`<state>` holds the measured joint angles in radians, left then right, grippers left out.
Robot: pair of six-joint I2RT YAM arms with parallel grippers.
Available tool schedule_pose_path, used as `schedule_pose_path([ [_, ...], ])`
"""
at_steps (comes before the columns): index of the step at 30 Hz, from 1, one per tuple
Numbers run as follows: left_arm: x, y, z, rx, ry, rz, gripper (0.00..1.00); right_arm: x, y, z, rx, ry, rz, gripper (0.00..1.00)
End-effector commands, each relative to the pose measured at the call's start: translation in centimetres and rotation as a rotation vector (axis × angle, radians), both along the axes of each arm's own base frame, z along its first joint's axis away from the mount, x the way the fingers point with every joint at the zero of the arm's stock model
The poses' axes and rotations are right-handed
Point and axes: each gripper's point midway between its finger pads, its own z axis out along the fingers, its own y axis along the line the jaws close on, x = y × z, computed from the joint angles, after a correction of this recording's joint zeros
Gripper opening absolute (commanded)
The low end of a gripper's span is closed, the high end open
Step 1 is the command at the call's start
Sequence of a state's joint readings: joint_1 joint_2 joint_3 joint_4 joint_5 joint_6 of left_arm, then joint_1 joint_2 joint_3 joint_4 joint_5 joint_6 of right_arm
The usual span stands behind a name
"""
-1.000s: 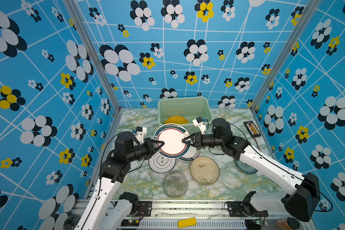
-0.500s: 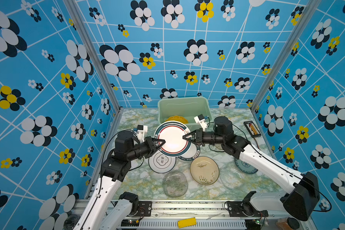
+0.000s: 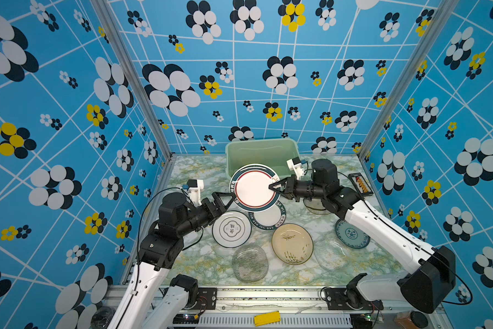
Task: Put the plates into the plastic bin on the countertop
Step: 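Carry the red-ringed plate with the right gripper over the green bin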
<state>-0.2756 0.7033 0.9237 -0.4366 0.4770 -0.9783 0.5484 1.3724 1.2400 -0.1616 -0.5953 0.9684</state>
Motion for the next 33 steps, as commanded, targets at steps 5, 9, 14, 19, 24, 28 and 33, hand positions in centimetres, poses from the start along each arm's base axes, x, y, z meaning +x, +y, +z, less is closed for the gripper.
schedule_pose_path([
  [5, 0.6, 3.6, 4.2, 0.171, -0.183, 0.181, 0.99, 6.0, -1.7, 2.6, -0.092, -0.072, -0.151, 0.0],
  [9, 1.3, 3.8, 4.6, 0.245, -0.187, 0.179, 0.99, 9.8, -1.2, 3.9, -0.101, -0.096, -0.179, 0.0],
  [14, 2.8, 3.8, 4.0, 0.296, -0.169, 0.184, 0.99, 13.4, 0.2, 3.1, -0.15, -0.107, -0.152, 0.0],
  [19, 5.1, 3.3, 2.8, 0.321, -0.147, 0.181, 0.99, 16.5, 1.4, 0.6, -0.226, -0.104, -0.112, 0.0],
  [24, 7.3, 2.8, 1.7, 0.351, -0.131, 0.177, 0.99, 18.8, 2.3, -2.5, -0.292, -0.085, -0.074, 0.0],
  [28, 8.8, 2.4, 0.5, 0.363, -0.103, 0.171, 0.99, 21.0, 2.8, -5.7, -0.296, -0.044, -0.066, 0.0],
  [33, 9.9, 1.9, -0.6, 0.37, -0.072, 0.155, 0.99, 22.8, 3.0, -9.1, -0.312, -0.013, -0.065, 0.0],
])
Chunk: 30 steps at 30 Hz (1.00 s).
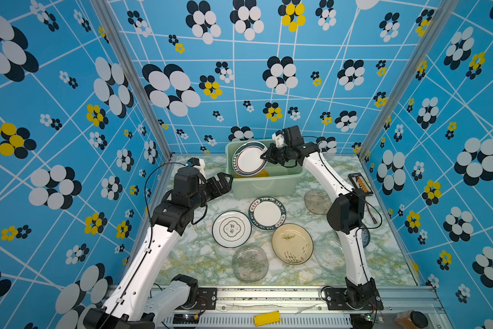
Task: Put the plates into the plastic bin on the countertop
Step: 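Carry the red-ringed plate with the right gripper over the green bin, then lower the red-ringed plate into the bin against the yellow plate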
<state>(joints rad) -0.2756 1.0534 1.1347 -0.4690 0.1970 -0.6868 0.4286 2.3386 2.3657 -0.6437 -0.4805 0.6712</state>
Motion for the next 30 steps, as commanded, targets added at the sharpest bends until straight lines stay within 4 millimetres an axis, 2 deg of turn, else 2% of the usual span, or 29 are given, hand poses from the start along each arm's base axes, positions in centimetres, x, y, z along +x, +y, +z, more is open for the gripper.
schedule_pose_path([
  [1, 0.8, -0.2, 0.9, 0.011, -0.037, -0.009, 0.99, 0.9, 0.2, -0.2, 0.005, -0.026, 0.024, 0.0],
  [7, 1.4, -0.5, 0.1, 0.02, -0.006, -0.014, 0.99, 2.2, 0.2, -3.8, -0.035, -0.002, 0.016, 0.0],
  [13, 1.7, -0.6, -0.2, 0.021, 0.01, -0.018, 0.99, 2.6, 0.3, -6.3, -0.05, 0.028, 0.01, 0.0],
  [26, 1.8, -1.0, -0.8, 0.002, 0.05, -0.039, 0.99, 2.8, 0.2, -9.6, -0.085, 0.068, 0.007, 0.0],
  [30, 1.6, -1.0, -1.0, -0.004, 0.062, -0.038, 0.99, 2.7, 0.1, -10.4, -0.095, 0.084, 0.008, 0.04],
])
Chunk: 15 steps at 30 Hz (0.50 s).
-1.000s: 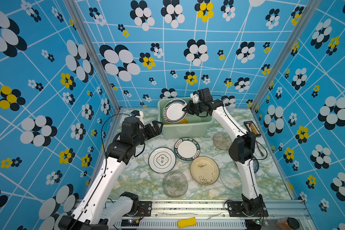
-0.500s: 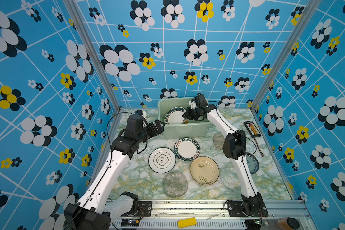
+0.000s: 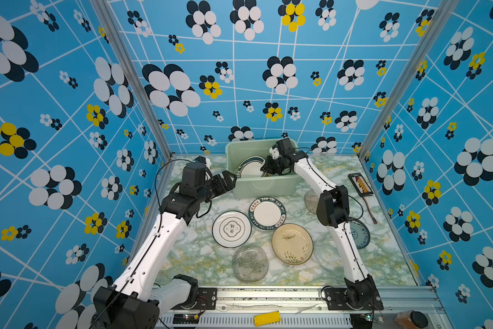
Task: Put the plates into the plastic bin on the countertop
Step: 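Lower the red-ringed plate into the bin against the yellow plate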
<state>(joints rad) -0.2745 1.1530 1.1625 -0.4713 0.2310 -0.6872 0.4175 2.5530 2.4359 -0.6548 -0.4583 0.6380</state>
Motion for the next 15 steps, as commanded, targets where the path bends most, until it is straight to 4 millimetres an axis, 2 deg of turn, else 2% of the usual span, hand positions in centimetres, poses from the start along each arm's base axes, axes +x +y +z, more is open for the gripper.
schedule_pose_path([
  [1, -0.1, 0.0, 1.0, -0.011, -0.012, -0.009, 0.99, 0.3, 0.2, -0.1, -0.006, -0.024, 0.016, 0.04],
  [8, -0.2, 0.1, 0.7, -0.012, -0.001, -0.004, 0.99, 0.1, -0.1, -1.4, -0.031, -0.003, 0.015, 0.09],
  [15, -0.2, 0.1, 0.4, -0.018, 0.017, 0.004, 0.99, -0.3, -0.7, -2.5, -0.078, 0.011, 0.021, 0.22],
])
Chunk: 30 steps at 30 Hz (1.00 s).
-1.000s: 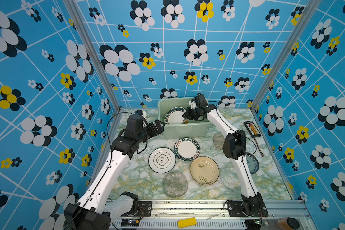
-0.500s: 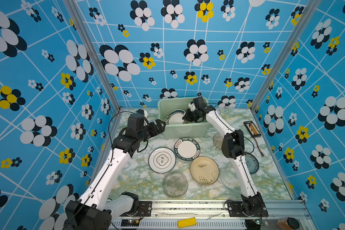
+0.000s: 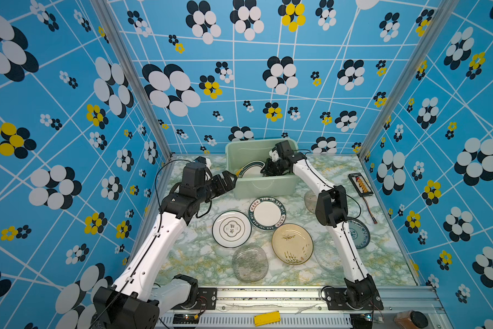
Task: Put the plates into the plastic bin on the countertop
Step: 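Lower the red-ringed plate into the bin against the yellow plate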
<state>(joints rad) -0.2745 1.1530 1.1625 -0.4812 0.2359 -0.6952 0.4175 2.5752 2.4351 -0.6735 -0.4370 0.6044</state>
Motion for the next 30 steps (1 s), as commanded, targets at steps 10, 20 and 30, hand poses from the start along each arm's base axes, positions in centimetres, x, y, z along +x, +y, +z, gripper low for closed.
schedule_pose_path([
  [10, -0.2, 0.4, -0.5, -0.056, 0.049, 0.037, 0.99, -1.3, -1.3, -2.5, -0.141, 0.002, 0.069, 0.35],
  [20, 0.3, 0.4, -1.2, -0.09, 0.076, 0.055, 0.99, -2.2, -2.0, -3.6, -0.25, -0.022, 0.135, 0.46],
  [30, 0.8, 1.1, -1.1, -0.132, 0.082, 0.085, 0.99, -2.2, -2.8, -2.8, -0.342, -0.076, 0.163, 0.68],
])
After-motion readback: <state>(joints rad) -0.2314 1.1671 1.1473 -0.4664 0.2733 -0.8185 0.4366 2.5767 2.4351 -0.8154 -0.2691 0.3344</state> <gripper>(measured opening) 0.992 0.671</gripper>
